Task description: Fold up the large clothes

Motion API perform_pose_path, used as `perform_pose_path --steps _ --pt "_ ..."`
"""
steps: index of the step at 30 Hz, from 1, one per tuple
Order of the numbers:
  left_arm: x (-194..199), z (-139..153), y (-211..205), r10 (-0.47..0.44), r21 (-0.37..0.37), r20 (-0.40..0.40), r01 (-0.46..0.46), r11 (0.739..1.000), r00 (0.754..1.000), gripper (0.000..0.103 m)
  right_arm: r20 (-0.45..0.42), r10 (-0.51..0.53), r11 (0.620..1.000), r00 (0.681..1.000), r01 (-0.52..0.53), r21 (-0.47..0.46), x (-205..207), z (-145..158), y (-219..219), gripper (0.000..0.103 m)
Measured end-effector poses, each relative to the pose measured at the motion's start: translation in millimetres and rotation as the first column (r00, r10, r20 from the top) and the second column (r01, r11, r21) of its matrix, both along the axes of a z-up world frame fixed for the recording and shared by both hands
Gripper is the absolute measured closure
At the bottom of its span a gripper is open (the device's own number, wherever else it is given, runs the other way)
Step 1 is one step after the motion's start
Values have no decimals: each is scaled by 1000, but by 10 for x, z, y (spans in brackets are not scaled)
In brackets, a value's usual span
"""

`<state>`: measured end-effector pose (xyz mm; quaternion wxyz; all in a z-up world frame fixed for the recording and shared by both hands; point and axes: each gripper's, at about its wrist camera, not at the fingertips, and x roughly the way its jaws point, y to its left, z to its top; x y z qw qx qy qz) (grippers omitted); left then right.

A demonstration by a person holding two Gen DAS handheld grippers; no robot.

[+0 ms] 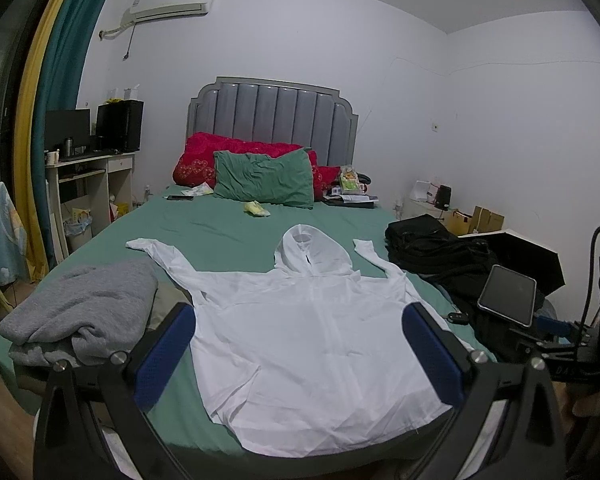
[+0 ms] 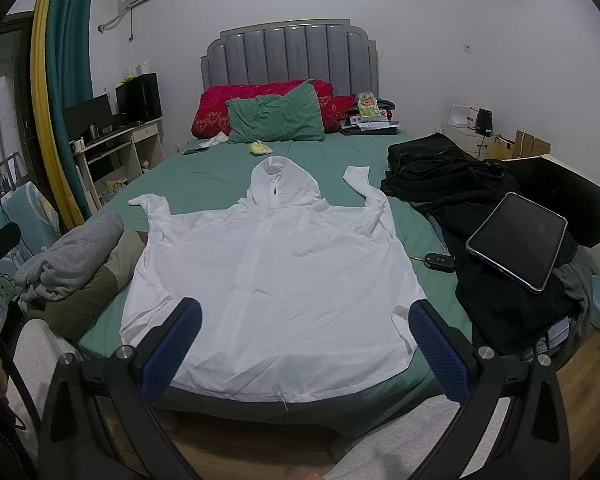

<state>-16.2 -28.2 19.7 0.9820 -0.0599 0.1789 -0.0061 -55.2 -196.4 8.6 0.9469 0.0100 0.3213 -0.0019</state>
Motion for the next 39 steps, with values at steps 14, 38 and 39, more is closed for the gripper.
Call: perform_pose_path --steps 14,38,39 --pt "64 25 18 -9 8 -6 9 1000 1000 0 -2 0 1000 1000 0 -2 11 1 0 1" --pt "2241 -759 230 -123 -26 -245 120 992 962 0 -183 0 998 983 -10 -57 2115 -770 -864 25" --pt "2368 -824 272 -123 -30 -256 119 992 959 0 -187 0 998 982 -13 -69 2238 -808 -928 26"
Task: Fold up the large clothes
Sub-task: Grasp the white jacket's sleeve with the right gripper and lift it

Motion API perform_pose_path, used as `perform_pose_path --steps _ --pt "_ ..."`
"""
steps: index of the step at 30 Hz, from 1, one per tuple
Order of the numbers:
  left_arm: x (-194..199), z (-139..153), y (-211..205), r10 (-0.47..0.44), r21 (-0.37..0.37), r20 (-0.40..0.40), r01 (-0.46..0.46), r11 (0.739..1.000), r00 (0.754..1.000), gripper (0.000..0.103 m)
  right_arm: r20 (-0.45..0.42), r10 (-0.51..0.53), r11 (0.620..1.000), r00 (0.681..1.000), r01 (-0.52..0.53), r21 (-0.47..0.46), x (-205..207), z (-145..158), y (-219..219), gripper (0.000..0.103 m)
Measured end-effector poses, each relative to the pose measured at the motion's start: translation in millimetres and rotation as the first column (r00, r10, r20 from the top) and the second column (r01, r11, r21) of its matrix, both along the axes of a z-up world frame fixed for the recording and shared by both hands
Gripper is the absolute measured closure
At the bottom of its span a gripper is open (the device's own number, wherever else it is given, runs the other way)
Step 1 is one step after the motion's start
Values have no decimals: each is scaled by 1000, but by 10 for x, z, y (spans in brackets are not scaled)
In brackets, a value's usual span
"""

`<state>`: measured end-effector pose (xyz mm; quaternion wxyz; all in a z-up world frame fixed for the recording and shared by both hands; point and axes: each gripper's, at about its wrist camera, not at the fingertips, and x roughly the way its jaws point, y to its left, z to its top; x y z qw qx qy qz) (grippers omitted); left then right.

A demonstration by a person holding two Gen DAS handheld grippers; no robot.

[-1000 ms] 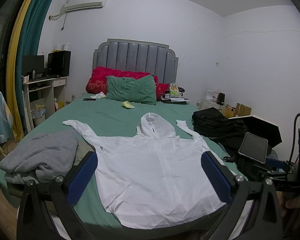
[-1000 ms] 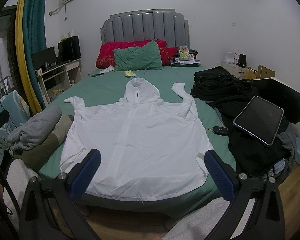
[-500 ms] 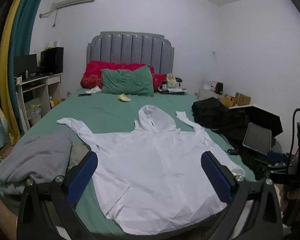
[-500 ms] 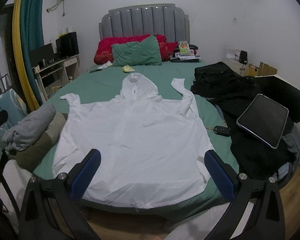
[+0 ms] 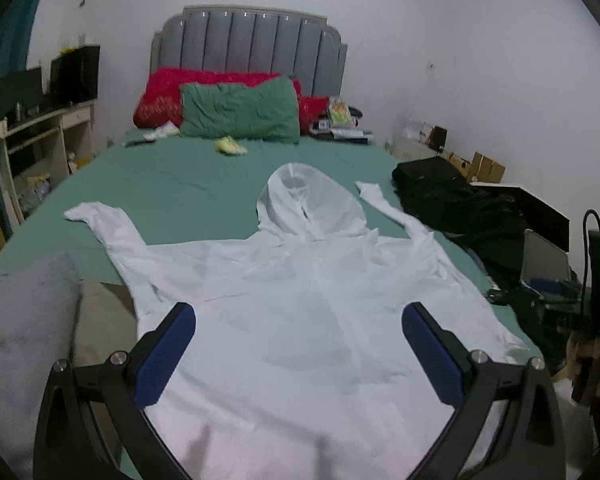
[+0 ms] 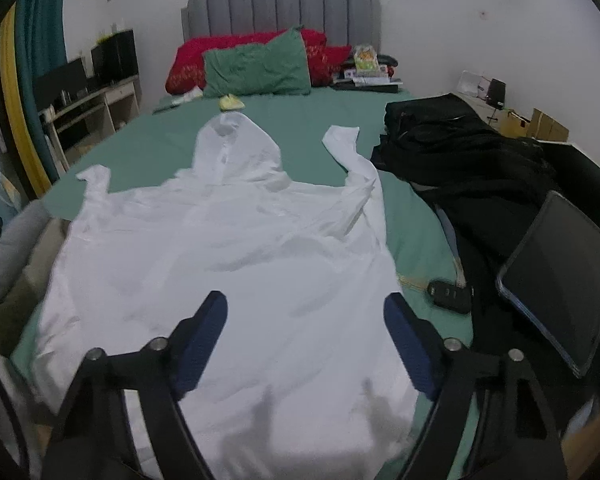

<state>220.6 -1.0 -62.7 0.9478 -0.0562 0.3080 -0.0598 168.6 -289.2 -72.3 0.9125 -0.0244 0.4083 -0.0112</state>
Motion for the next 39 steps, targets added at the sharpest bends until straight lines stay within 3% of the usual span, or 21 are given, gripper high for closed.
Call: perform_pose_path --steps 8,13,17,18,20,22,25,29,31,33,34,35,39 --pt "939 -419 341 92 38 -11 -92 995 996 0 -72 -45 994 996 38 -105 1317 -409 -809 52" --pt "1374 -739 579 129 12 -74 -128 992 989 0 -157 -83 996 984 76 -51 2041 -812 -1243 66" --pt "1438 -971 677 141 34 -111 -138 990 984 0 -216 -39 999 976 41 4 2524 -1127 -1268 73" --pt "1448 -995 685 139 32 -117 -136 990 983 0 -235 -27 999 972 36 34 2623 -1208 -1268 76" --pt "1449 -1052 694 142 38 -123 -138 990 982 0 -258 -17 996 966 40 83 2775 -1336 -1275 96" --pt "1419 -1057 662 130 39 -122 -126 991 984 0 -246 -40 995 968 61 76 2789 -1309 -1294 101" --pt "1361 -1006 588 104 47 -95 -100 994 990 0 -213 -124 992 969 126 -5 2566 -1126 -1412 102" --pt "1314 -928 522 85 54 -69 -82 995 994 0 -258 -223 974 940 204 -98 2153 -1053 -1660 102" --pt "1310 -906 527 92 56 -57 -88 994 994 0 -286 -224 972 932 190 -139 2072 -1065 -1673 101" --pt "1326 -903 552 105 54 -58 -101 993 993 0 -286 -198 973 937 153 -172 2119 -1014 -1622 77" --pt "1338 -908 576 115 49 -59 -112 993 992 0 -256 -185 973 949 140 -186 2189 -947 -1581 39" --pt "1347 -913 595 123 47 -58 -120 992 991 0 -202 -159 975 966 121 -186 2287 -856 -1526 27" --pt "1392 -969 653 149 55 -65 -146 988 987 0 -139 -38 982 990 11 -188 2930 -771 -1182 27"
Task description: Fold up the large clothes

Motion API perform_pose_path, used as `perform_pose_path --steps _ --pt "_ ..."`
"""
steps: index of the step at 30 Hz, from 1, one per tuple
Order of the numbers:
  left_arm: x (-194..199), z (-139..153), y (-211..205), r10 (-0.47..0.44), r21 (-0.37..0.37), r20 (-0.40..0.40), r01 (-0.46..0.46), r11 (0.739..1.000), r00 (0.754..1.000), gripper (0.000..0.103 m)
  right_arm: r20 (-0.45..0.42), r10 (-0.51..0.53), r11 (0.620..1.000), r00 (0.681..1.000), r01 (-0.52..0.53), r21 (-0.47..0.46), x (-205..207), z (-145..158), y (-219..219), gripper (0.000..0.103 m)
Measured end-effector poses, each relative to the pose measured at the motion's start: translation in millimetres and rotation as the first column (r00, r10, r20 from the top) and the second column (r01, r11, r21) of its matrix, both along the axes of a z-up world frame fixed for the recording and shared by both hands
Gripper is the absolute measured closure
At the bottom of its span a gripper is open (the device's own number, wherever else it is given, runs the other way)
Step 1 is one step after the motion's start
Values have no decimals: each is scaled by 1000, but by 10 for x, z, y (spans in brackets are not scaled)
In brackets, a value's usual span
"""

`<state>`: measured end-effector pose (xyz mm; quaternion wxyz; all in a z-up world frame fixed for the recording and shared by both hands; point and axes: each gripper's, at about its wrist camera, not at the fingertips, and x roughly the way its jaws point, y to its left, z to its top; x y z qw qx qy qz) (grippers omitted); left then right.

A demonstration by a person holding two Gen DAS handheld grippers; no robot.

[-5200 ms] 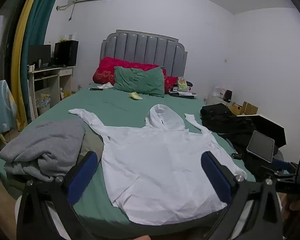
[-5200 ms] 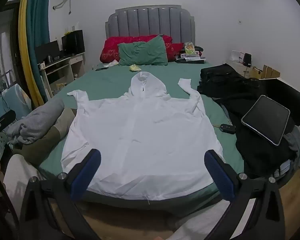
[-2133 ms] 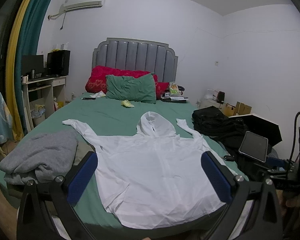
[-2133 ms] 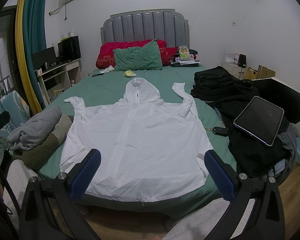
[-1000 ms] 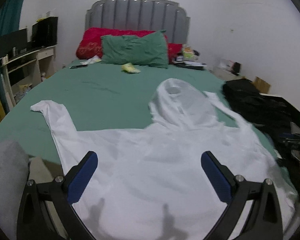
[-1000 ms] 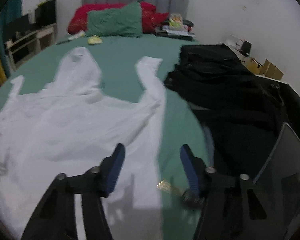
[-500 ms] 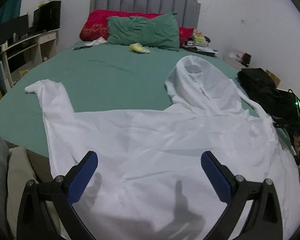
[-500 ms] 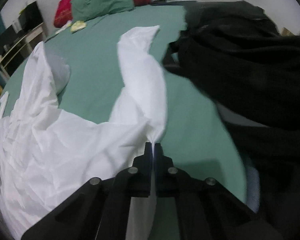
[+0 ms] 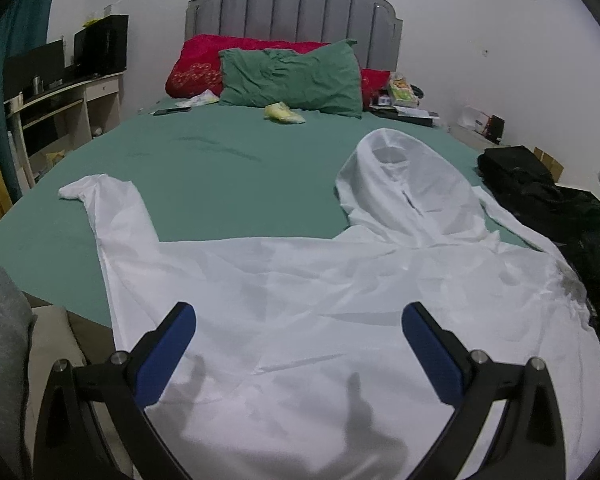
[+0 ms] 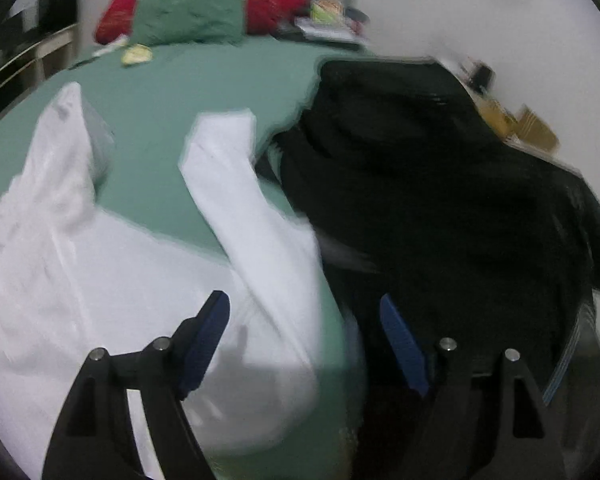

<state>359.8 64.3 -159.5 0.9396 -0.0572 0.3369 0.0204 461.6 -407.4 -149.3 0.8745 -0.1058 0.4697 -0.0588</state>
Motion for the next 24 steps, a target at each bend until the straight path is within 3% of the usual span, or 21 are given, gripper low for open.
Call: perform_pose_path --steps 5,10,12,13,14,18,20,22,23,24 --pt "65 -68 62 12 22 -10 -12 1000 1000 0 -36 105 994 994 -104 31 988 -411 552 28" --pt "97 -127 93 19 14 -29 -19 1000 999 0 -66 69 997 995 -70 -25 1650 -825 823 29" --pt "92 -130 83 15 14 -32 -14 1000 999 0 -37 47 998 998 -45 40 1780 -835 770 47" --pt "89 -119 75 10 11 -30 -9 1000 1000 0 -51 33 998 998 -30 60 1840 -834 737 88" --pt "84 -102 70 6 9 -26 -6 1000 1000 0 -54 22 998 998 -18 60 1894 -826 721 102" --pt "36 2 63 5 14 4 -5 1000 1000 0 -17 47 994 999 -45 103 1621 -455 628 102" --pt "17 66 73 14 16 23 -15 1000 1000 0 64 88 964 994 -101 244 1435 -77 575 102" --pt "-13 158 93 28 13 48 -29 999 998 0 122 162 909 979 -196 369 1282 270 627 102" --pt "-32 216 105 34 11 63 -35 999 997 0 137 230 846 963 -268 461 1191 483 709 102" --pt "-54 273 116 41 13 80 -42 999 996 0 139 275 816 951 -307 489 1113 622 769 102"
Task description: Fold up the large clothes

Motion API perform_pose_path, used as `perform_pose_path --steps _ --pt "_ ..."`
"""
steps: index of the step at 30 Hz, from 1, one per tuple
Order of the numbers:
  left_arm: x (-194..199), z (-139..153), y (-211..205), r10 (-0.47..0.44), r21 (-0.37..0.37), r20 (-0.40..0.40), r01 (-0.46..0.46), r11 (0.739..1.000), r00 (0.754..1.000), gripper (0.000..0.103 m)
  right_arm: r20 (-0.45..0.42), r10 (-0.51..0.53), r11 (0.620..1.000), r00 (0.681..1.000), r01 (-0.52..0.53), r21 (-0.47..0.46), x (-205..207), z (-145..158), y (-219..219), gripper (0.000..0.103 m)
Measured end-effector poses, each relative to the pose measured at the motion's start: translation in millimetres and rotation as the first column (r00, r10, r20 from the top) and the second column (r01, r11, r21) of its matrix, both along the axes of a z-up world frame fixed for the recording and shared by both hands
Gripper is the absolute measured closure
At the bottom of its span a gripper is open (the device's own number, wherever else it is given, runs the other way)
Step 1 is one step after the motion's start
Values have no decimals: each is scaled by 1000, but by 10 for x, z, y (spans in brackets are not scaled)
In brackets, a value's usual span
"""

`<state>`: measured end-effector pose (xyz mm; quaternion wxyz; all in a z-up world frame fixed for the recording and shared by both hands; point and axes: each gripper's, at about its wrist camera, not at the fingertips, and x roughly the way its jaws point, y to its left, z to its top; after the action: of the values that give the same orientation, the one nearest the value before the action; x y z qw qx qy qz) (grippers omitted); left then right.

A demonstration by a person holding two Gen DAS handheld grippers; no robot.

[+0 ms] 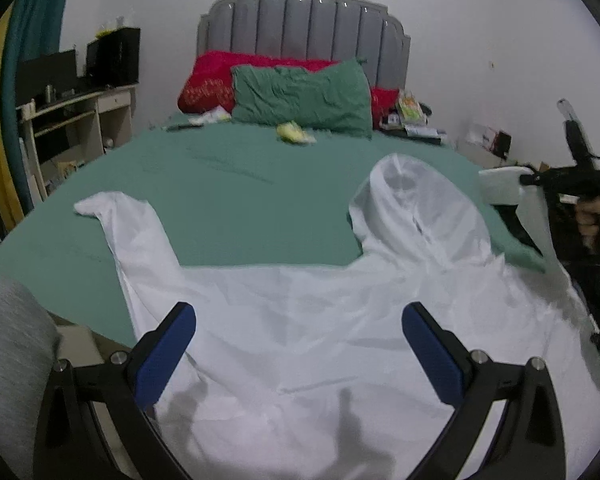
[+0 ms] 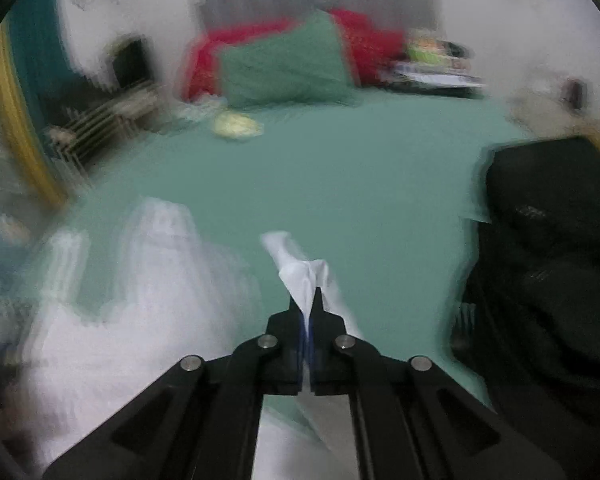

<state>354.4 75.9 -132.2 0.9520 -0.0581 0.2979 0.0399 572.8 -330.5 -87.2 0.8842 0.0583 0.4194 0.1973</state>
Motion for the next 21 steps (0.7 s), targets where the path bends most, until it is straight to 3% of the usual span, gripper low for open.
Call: perform_pose_path --steps 3,7,9,10,13,14,15,16,18,21 --pt "-114 229 61 18 2 62 -19 1000 998 0 -6 192 979 981 -191 70 -280 393 413 102" --pt "-248 464 151 29 -21 130 -26 999 991 0 -2 413 900 911 -407 154 -502 642 993 102" --pt "-308 541 192 32 -33 159 -27 999 987 0 -9 513 839 858 -500 214 -485 613 1215 102" --pt "-334 567 217 33 -40 171 -27 999 985 0 -7 539 823 842 -525 215 -533 577 1328 102" --pt "-326 533 253 42 -28 157 -38 999 987 0 -90 580 800 810 -545 252 -382 102 1666 100" --pt "-294 494 251 43 -23 140 -40 999 989 0 -126 572 812 811 -537 227 -318 -81 1758 86" --pt "-255 446 253 48 -16 117 -46 999 992 0 -183 508 861 842 -488 143 -208 -380 1847 71" --pt "-198 384 254 59 -4 81 -59 998 995 0 -233 421 906 877 -420 56 -136 -635 1876 32" --pt "-119 286 260 71 4 21 -71 997 997 0 -263 263 949 928 -298 -101 -94 -992 1864 27" --pt "-54 178 272 78 0 -38 -78 997 996 0 -181 139 939 974 -188 -288 -278 -1058 1918 27"
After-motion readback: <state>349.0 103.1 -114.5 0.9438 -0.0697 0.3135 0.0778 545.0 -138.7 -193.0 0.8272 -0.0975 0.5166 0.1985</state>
